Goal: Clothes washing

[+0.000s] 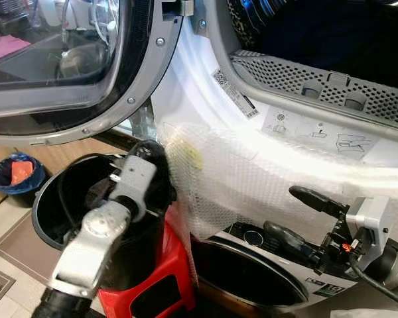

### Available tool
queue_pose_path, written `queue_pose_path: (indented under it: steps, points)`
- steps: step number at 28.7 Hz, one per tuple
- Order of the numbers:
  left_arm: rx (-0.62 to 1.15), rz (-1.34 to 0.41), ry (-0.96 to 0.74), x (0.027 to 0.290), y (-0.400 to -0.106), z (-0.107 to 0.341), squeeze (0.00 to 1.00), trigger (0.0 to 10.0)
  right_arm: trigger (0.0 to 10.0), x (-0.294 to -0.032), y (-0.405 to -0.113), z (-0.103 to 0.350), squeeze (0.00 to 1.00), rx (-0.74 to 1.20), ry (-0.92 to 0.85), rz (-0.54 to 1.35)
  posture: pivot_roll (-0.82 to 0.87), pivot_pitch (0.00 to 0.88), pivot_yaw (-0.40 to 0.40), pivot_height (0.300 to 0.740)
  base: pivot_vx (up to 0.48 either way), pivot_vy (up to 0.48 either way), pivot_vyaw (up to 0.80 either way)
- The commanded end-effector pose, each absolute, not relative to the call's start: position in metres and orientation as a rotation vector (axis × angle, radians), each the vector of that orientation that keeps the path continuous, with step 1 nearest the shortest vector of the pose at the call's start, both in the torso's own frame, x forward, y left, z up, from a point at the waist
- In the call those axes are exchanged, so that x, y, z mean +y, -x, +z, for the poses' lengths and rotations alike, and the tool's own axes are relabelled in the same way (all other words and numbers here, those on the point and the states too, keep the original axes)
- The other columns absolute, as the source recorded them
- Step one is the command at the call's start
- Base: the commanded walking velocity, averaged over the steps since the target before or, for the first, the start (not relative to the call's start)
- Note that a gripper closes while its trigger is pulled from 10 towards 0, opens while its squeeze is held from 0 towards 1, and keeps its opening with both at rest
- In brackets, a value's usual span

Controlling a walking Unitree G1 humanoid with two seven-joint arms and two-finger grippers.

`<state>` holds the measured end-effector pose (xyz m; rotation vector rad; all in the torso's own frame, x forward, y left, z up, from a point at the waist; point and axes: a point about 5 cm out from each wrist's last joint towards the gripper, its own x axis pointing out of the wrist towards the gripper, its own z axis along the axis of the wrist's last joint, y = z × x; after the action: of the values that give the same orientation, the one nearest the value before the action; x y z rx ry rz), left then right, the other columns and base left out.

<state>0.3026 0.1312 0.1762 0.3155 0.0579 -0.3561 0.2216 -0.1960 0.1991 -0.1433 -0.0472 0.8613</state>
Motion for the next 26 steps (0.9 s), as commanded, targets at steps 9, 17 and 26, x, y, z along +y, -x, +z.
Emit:
queue_pose_path:
  steps: [9, 17, 26]
  points:
    - [-0.132, -0.576, -0.356, 0.082, -0.262, 0.203, 0.00, 10.0, 10.0, -0.194, -0.220, 0.199, 0.00, -0.052, 0.140, 0.876, -0.02, 0.161, -0.044, 0.740, 0.000, 0.000, 0.00]
    - [-0.263, -0.633, -0.359, 0.069, -0.245, 0.217, 0.00, 10.0, 10.0, -0.194, -0.220, 0.198, 0.00, -0.052, 0.136, 0.883, -0.01, 0.155, -0.047, 0.740, 0.000, 0.000, 0.00]
    - [-0.497, -0.719, -0.339, 0.058, -0.226, 0.244, 0.00, 10.0, 10.0, -0.194, -0.222, 0.197, 0.00, -0.050, 0.136, 0.886, -0.01, 0.155, -0.051, 0.740, 0.000, 0.000, 0.00]
